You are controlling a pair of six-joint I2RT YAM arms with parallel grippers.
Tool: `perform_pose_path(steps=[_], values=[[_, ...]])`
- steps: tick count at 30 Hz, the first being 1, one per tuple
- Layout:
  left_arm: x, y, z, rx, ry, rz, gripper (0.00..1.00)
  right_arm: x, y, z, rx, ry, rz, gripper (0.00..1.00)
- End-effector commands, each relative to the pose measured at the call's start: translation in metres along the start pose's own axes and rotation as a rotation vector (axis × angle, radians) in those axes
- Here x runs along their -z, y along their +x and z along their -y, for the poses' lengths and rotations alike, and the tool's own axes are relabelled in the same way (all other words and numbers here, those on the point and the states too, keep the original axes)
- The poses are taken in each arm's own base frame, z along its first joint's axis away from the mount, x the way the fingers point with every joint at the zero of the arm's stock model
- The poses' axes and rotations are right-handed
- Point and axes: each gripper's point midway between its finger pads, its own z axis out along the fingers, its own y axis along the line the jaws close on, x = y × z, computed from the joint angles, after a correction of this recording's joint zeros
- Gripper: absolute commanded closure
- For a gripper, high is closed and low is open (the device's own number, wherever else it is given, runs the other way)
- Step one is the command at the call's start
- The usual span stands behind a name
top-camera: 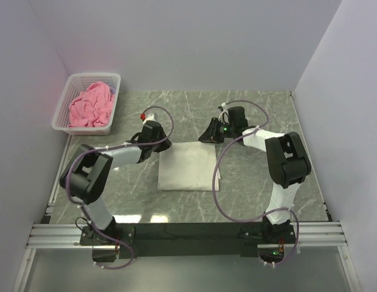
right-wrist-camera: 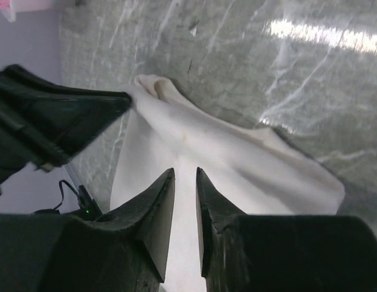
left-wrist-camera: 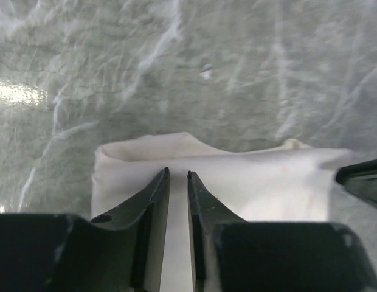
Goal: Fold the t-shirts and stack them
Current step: Fold the tshirt
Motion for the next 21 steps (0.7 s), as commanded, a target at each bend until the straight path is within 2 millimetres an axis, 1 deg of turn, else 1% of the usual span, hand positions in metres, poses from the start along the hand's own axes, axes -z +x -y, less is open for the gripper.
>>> perform_pose_path(steps=[1, 3, 4, 5, 6, 9, 11, 13, 14, 15, 16, 17, 18, 19, 20, 21], values=[[-0.024, 0.006, -0.012, 0.015, -0.001, -0.04, 0.77, -0.014, -0.003, 0.019, -0.043, -0.04, 0.014, 0.73], [-0.034, 0.01, -0.018, 0.03, -0.004, -0.061, 0.78, -0.016, -0.006, 0.035, -0.072, -0.036, 0.026, 0.75], [-0.038, 0.006, -0.024, 0.041, -0.014, -0.054, 0.78, -0.02, -0.002, 0.047, -0.104, -0.025, 0.014, 0.75], [-0.043, 0.01, -0.026, 0.049, -0.009, -0.073, 0.79, -0.021, -0.004, 0.054, -0.118, -0.017, 0.016, 0.75], [-0.045, 0.01, -0.028, 0.054, -0.012, -0.077, 0.79, -0.023, -0.004, 0.065, -0.141, -0.003, 0.014, 0.75], [-0.05, 0.007, -0.034, 0.069, -0.018, -0.082, 0.78, -0.024, -0.01, 0.075, -0.164, 0.005, 0.023, 0.76], [-0.048, 0.002, -0.029, 0.068, -0.008, -0.077, 0.78, -0.021, -0.015, 0.068, -0.154, -0.018, 0.027, 0.77], [-0.041, -0.005, -0.024, 0.066, 0.005, -0.065, 0.75, -0.012, -0.025, 0.053, -0.126, -0.032, 0.049, 0.76], [-0.033, -0.014, -0.016, 0.067, 0.023, -0.045, 0.73, -0.008, -0.029, 0.047, -0.115, -0.041, 0.062, 0.76], [-0.027, -0.019, -0.012, 0.073, 0.033, -0.033, 0.69, 0.001, -0.035, 0.033, -0.099, -0.06, 0.084, 0.76], [-0.021, -0.022, -0.008, 0.074, 0.043, -0.03, 0.66, 0.006, -0.038, 0.025, -0.088, -0.074, 0.095, 0.76], [-0.007, -0.032, 0.001, 0.087, 0.068, -0.006, 0.62, 0.011, -0.038, 0.017, -0.078, -0.09, 0.098, 0.74], [0.001, -0.034, 0.008, 0.091, 0.087, 0.0, 0.55, 0.021, -0.038, 0.003, -0.062, -0.11, 0.11, 0.72], [0.009, -0.033, 0.008, 0.095, 0.076, -0.004, 0.52, 0.027, -0.036, -0.004, -0.055, -0.123, 0.111, 0.71], [0.025, -0.04, 0.016, 0.102, 0.095, 0.017, 0.5, 0.031, -0.03, -0.012, -0.046, -0.142, 0.103, 0.7], [0.034, -0.037, 0.021, 0.1, 0.099, 0.009, 0.46, 0.04, -0.021, -0.021, -0.032, -0.153, 0.097, 0.7]])
